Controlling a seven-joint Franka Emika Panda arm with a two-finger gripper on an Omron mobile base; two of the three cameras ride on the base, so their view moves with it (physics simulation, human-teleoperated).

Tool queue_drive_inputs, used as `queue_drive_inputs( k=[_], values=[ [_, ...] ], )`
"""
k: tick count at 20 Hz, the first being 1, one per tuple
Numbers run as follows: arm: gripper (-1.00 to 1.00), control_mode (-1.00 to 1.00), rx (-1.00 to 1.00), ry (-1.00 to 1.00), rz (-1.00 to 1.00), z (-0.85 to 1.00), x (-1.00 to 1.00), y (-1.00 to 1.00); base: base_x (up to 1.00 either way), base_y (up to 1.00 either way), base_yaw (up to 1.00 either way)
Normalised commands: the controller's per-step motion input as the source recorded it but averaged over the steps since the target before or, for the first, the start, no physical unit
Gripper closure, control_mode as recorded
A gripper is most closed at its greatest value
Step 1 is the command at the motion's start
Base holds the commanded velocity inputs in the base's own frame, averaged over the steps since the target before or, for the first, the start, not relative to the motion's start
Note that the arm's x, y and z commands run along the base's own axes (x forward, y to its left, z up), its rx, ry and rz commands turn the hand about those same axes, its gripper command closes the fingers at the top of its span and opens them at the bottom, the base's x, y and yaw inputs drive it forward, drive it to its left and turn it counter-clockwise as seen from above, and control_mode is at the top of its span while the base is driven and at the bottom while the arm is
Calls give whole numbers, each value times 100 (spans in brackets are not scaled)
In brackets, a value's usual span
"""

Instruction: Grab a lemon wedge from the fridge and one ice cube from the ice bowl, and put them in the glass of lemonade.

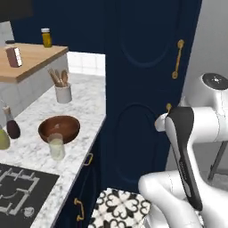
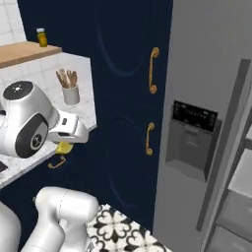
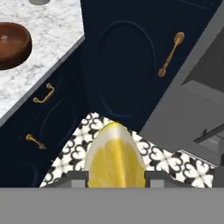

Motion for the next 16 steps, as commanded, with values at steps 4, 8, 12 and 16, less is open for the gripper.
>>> queue_drive_inputs(
  k=[4,8,12,16],
  values=[
    [100,100,0,0,0,0,0,0,-1,7,96],
    [100,100,0,0,0,0,0,0,-1,9,95],
    [100,100,0,0,0,0,0,0,4,5,88],
    [100,100,0,0,0,0,0,0,52,-44,40]
  ],
)
